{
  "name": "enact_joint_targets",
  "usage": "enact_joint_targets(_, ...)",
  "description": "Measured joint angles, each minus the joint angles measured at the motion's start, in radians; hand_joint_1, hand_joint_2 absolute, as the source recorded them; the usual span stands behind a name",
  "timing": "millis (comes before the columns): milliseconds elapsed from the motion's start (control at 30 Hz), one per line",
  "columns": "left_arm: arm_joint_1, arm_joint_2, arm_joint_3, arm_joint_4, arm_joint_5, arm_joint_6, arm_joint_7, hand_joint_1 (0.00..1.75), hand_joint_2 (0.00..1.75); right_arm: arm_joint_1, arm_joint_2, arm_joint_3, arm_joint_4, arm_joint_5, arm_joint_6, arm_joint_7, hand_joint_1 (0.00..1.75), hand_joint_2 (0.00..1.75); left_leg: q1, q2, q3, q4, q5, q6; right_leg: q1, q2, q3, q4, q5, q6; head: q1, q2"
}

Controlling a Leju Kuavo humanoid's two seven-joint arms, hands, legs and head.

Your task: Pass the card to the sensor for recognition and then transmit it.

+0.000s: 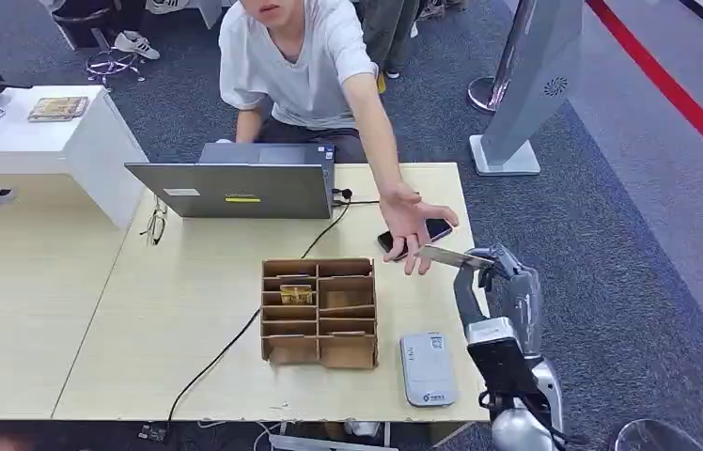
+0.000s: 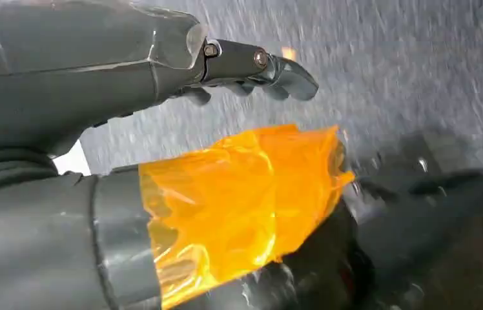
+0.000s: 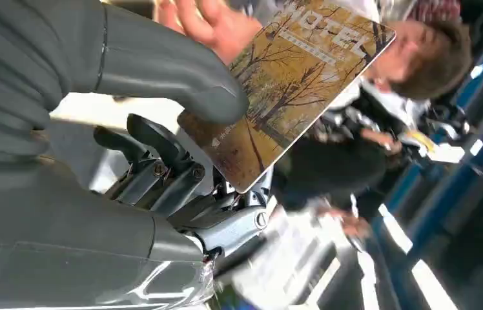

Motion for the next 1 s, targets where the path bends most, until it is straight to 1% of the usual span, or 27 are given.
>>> enact_joint_targets(33,-0.001,-0.003,-0.001,-0.001,-0.011,0.053,0.005,0.0,0.0,-0.005,0.009,-0.001,0.01,0.029,-0.015,-0.006,1.75,1.75,0.0,0.0,0.0,0.0,0.0,0.0,0.0,0.0,0.0,0.0,0.0,0.0,0.0,0.0)
enact_joint_targets(67,-0.003,-0.006,-0.001,-0.001,-0.018,0.076,0.01,0.0,0.0,-0.009,0.015,-0.001,0.019,0.045,-0.025,-0.01,1.75,1.75,0.0,-0.001,0.0,0.0,0.0,0.0,0.0,-0.001,0.0,0.0,0.0,0.0,0.0,0.0)
enact_joint_targets(100,-0.006,-0.005,-0.001,-0.001,-0.021,0.086,0.012,0.0,0.0,-0.013,0.021,-0.001,0.027,0.058,-0.033,-0.011,1.75,1.75,0.0,-0.001,0.0,0.0,0.0,0.0,0.0,-0.001,0.0,0.0,0.0,0.0,0.0,0.0)
enact_joint_targets(200,-0.014,-0.007,-0.001,-0.001,-0.031,0.091,0.018,0.0,0.0,-0.028,0.034,-0.001,0.051,0.126,-0.065,0.007,1.75,1.75,0.0,0.0,0.0,0.0,0.0,0.0,0.0,0.0,0.0,0.0,0.0,0.0,0.0,0.0)
enact_joint_targets(267,-0.015,-0.01,-0.002,-0.001,-0.037,0.091,0.019,0.0,0.0,-0.039,0.043,-0.001,0.065,0.204,-0.082,0.025,1.75,1.75,0.0,0.0,0.0,0.0,0.0,0.0,0.0,0.0,0.0,0.0,0.0,0.0,0.0,0.0)
enact_joint_targets(500,-0.018,-0.011,-0.01,-0.002,-0.057,0.078,0.03,0.0,0.0,-0.07,0.087,-0.024,0.097,0.466,-0.085,0.062,1.75,1.75,0.0,0.0,0.0,0.0,0.0,0.0,0.0,0.0,0.0,0.0,0.0,0.0,0.0,0.0)
enact_joint_targets(600,-0.022,-0.013,-0.017,-0.002,-0.067,0.069,0.036,0.0,0.0,-0.084,0.096,-0.028,0.119,0.628,-0.085,0.1,1.75,1.75,0.0,0.0,0.0,0.0,0.0,0.0,0.0,0.0,0.0,0.0,0.0,0.0,0.0,0.0)
enact_joint_targets(667,-0.027,-0.013,-0.021,-0.002,-0.074,0.063,0.042,0.0,0.0,-0.101,0.095,-0.025,0.145,0.728,-0.084,0.15,1.75,1.75,0.0,0.0,0.0,0.0,0.0,0.0,0.0,0.0,0.0,0.0,0.0,0.0,0.0,0.0)
enact_joint_targets(767,-0.033,-0.014,-0.026,-0.002,-0.082,0.055,0.05,0.0,0.0,-0.128,0.08,-0.006,0.192,0.811,-0.069,0.22,1.75,1.75,0.0,0.0,0.0,0.0,0.0,0.0,0.0,0.0,0.0,0.0,0.0,0.0,0.0,0.0)
enact_joint_targets(933,-0.036,-0.014,-0.031,-0.003,-0.091,0.05,0.051,0.0,0.0,-0.16,0.042,0.039,0.245,0.861,-0.034,0.28,1.75,1.75,0.0,0.0,-0.001,0.0,0.0,0.0,0.0,0.0,0.0,0.0,0.0,0.0,0.0,0.0)
enact_joint_targets(967,-0.036,-0.014,-0.032,-0.003,-0.092,0.049,0.052,0.0,0.0,-0.168,0.031,0.051,0.254,0.858,-0.017,0.283,1.13,1.75,0.0,0.0,0.0,0.0,0.0,0.0,0.0,0.0,0.0,0.0,0.0,0.0,0.0,0.0)
enact_joint_targets(1000,-0.037,-0.014,-0.032,-0.003,-0.093,0.049,0.053,0.0,0.0,-0.176,0.021,0.061,0.261,0.852,-0.004,0.283,0.14,1.75,0.0,0.0,0.0,0.0,0.0,0.0,0.0,0.0,0.0,0.0,0.0,0.0,0.0,0.0)
